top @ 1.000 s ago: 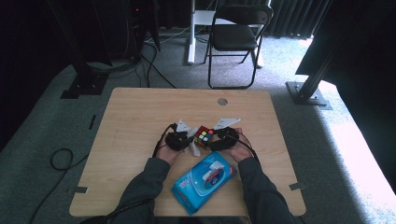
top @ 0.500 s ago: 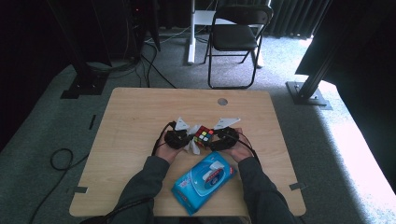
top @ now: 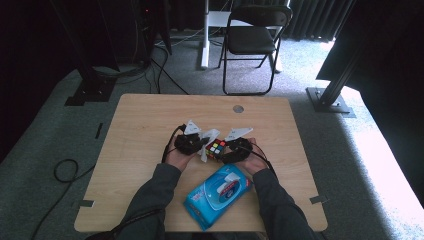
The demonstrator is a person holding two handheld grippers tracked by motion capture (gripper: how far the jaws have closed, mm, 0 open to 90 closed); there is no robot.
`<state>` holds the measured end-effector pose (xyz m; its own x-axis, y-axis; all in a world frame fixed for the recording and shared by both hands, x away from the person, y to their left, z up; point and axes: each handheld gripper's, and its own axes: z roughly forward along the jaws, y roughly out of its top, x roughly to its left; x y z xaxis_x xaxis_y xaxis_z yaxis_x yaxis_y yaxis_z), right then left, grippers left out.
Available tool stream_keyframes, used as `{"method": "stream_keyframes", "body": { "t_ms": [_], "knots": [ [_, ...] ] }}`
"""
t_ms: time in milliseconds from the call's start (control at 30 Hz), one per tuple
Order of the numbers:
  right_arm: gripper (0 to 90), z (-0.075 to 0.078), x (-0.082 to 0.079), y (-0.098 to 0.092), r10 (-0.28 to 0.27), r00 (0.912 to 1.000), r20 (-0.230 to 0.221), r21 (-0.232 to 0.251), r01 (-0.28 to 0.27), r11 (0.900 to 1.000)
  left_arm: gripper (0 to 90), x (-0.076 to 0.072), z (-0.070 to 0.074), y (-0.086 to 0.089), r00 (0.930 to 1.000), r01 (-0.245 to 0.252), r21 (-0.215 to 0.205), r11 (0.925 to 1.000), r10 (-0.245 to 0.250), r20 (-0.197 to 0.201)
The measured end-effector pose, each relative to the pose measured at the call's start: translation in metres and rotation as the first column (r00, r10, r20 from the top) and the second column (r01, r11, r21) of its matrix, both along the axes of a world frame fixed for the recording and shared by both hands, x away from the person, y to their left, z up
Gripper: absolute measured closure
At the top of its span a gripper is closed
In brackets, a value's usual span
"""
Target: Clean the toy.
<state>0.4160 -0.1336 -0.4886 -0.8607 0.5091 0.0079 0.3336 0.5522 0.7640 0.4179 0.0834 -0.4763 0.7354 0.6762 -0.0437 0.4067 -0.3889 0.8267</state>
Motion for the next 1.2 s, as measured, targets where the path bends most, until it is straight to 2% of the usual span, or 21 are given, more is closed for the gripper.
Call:
{"method": "stream_keyframes", "body": {
  "t_ms": [100, 267, 400, 633, 933, 1200],
  "knots": [
    [34.3, 0.0, 0.0, 0.0, 0.004, 1.0, 0.004, 0.001, -0.004, 1.0, 87.8, 0.002, -0.004, 0.0, 0.9999, -0.006, 0.015, 0.9999, 0.006, -0.011],
    [34.3, 0.002, -0.001, -0.001, 0.004, 0.9999, 0.015, -0.001, -0.004, 1.0, 87.8, 0.004, -0.011, 0.0, 0.9994, -0.019, 0.014, 0.9997, 0.019, -0.028],
    [34.4, 0.004, 0.0, -0.002, -0.002, 0.9999, 0.017, 0.016, 0.001, 1.0, 87.8, 0.004, -0.02, -0.001, 0.9986, -0.022, 0.042, 0.9989, 0.024, -0.048],
    [34.3, 0.008, 0.001, -0.006, -0.018, 0.9996, 0.021, 0.029, 0.017, 0.999, 87.8, 0.004, -0.033, -0.003, 0.9966, -0.019, 0.059, 0.9981, 0.023, -0.079],
    [34.3, 0.008, 0.002, -0.008, -0.022, 0.9995, 0.022, 0.033, 0.021, 0.999, 87.8, 0.003, -0.032, -0.001, 0.9971, -0.019, 0.057, 0.9982, 0.023, -0.073],
    [34.3, 0.004, 0.006, -0.012, -0.05, 0.9987, 0.011, 0.028, 0.049, 0.998, 87.8, -0.003, -0.028, 0.007, 0.9978, -0.022, 0.04, 0.999, 0.025, -0.061]
  ]
}}
